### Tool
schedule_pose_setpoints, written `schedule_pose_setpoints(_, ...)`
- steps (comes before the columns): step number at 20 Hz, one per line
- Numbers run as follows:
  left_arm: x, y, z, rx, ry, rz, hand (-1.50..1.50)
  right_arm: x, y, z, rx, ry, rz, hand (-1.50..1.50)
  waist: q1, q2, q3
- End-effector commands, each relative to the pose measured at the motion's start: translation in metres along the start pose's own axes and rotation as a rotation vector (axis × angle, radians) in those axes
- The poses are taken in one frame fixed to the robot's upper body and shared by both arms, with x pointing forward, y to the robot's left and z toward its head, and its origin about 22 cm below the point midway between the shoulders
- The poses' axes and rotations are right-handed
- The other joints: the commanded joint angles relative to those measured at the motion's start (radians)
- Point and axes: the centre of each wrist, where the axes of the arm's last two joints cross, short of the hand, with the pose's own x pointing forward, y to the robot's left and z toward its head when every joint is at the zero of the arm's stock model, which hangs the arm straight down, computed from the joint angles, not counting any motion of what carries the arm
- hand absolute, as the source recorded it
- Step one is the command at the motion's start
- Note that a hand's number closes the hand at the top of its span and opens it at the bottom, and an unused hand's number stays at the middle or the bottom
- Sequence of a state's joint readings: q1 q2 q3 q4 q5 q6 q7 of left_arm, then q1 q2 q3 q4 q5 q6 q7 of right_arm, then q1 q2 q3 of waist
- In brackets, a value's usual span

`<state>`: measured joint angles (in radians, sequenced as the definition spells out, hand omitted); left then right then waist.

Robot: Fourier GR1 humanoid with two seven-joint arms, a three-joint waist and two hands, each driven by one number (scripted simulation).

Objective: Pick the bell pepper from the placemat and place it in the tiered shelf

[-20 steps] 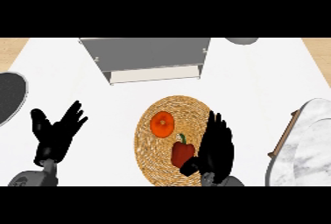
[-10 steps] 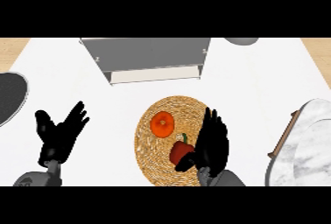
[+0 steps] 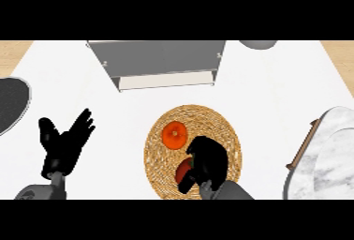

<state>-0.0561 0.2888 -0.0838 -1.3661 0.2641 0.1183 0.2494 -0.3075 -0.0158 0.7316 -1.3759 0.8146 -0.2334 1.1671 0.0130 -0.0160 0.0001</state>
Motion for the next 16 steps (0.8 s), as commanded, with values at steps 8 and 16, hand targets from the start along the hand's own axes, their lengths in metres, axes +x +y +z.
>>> schedule_pose_setpoints(8, 0.01, -0.017, -0.009, -0.055, 0.025, -0.039, 0.0, 0.074, -0.011, 0.023, 0.118, -0.367, 0.101, 1.5, 0.08, 0.033, 0.001)
schedule_pose_setpoints(16, -0.007, -0.016, -0.009, -0.061, 0.044, -0.033, 0.0, 0.138, -0.058, 0.064, -0.008, -0.643, -0.044, 1.5, 0.058, 0.019, -0.002)
